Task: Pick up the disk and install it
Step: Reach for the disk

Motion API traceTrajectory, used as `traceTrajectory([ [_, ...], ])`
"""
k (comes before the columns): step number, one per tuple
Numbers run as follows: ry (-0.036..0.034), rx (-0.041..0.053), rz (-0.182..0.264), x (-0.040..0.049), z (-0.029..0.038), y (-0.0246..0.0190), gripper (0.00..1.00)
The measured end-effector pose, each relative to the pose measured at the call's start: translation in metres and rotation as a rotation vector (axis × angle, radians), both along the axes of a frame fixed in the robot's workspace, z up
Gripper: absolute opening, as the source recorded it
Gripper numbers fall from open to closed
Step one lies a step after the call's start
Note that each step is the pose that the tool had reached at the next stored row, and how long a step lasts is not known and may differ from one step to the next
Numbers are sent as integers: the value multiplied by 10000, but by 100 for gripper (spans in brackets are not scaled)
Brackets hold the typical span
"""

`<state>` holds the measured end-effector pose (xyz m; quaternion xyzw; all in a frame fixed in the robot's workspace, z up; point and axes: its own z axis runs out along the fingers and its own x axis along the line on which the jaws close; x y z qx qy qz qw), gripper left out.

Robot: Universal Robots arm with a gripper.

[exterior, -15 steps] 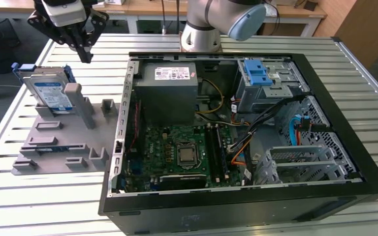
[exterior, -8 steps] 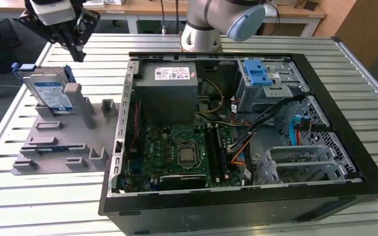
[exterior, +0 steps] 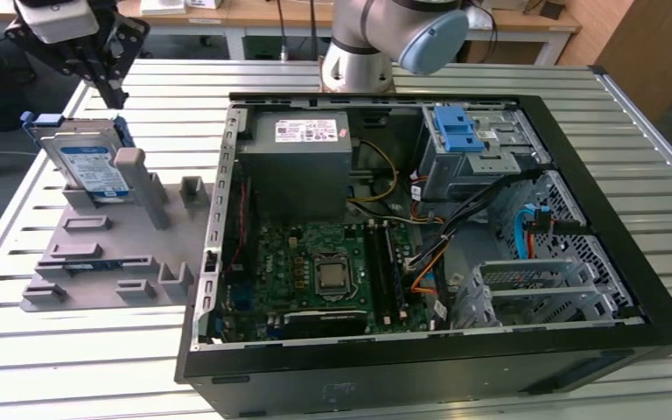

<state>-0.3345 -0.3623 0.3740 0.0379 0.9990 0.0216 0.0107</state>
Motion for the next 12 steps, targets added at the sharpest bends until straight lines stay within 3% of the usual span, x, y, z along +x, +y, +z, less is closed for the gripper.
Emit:
traceTrajectory([
  [1,38,5,-1,-15,-1,4,11],
  [5,453,51,-2,-78,-1,5,11],
  [6,482,52,-2,-121,-7,6,11],
  [12,485,53,-2,-396,-98,36,11],
])
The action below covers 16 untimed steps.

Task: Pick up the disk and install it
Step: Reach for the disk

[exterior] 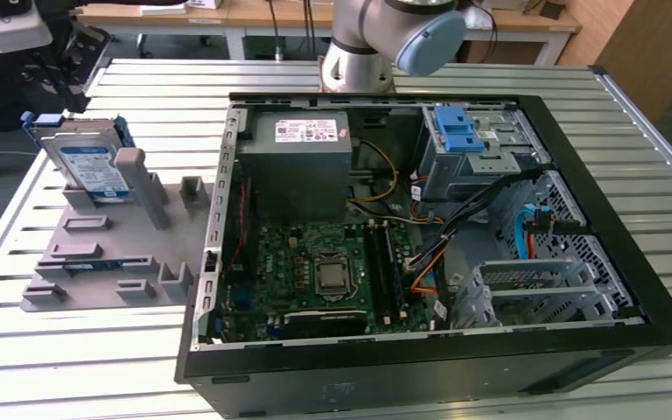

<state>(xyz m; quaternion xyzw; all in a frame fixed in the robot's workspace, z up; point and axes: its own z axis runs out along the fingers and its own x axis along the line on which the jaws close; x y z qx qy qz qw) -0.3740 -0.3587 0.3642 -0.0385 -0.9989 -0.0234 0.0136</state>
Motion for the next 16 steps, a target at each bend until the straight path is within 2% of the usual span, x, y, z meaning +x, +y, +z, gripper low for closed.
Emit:
traceTrajectory([
  [4,-1,0,2,-179,-63,50,11],
  [10,0,0,0,-407,-71,179,11],
  [14,1,-1,1,-558,-73,205,11],
  [16,-1,-1,1,-570,-74,204,11],
])
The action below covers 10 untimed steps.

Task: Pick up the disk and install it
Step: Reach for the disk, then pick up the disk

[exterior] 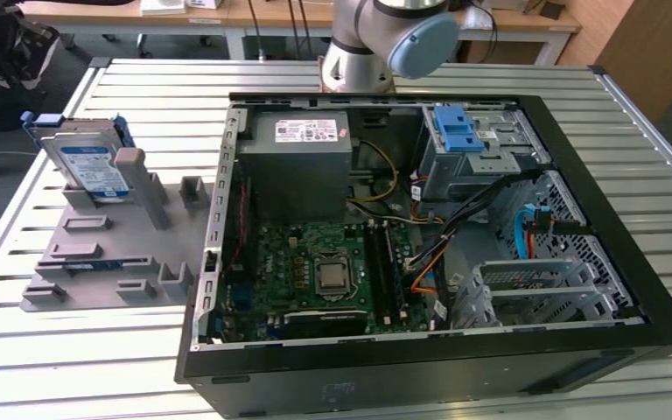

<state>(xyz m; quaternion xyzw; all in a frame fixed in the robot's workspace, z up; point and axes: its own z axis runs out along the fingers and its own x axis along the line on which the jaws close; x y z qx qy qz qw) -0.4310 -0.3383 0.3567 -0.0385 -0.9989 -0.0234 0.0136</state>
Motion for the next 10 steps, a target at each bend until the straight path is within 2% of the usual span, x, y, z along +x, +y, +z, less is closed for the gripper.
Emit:
traceTrajectory([
  [10,1,0,0,-6,0,0,11],
])
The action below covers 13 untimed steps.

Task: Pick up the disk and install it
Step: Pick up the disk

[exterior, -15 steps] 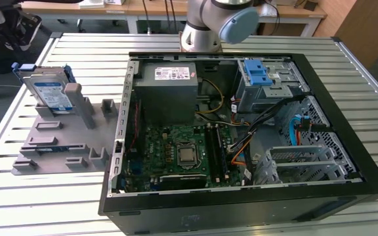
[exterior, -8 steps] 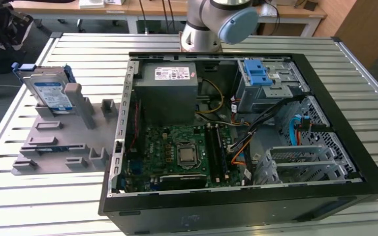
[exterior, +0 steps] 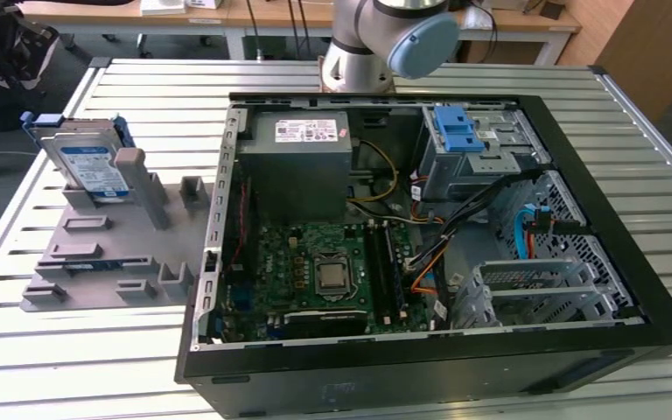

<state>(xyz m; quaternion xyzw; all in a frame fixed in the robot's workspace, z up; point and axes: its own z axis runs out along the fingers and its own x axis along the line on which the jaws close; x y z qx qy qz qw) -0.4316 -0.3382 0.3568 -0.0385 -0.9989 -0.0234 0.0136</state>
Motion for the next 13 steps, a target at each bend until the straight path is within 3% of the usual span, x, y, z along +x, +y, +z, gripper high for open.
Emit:
traceTrajectory([
  [6,-1,0,29,-3,0,0,11],
  [9,-1,0,365,-5,0,0,11],
  [13,0,0,498,-4,0,0,11],
])
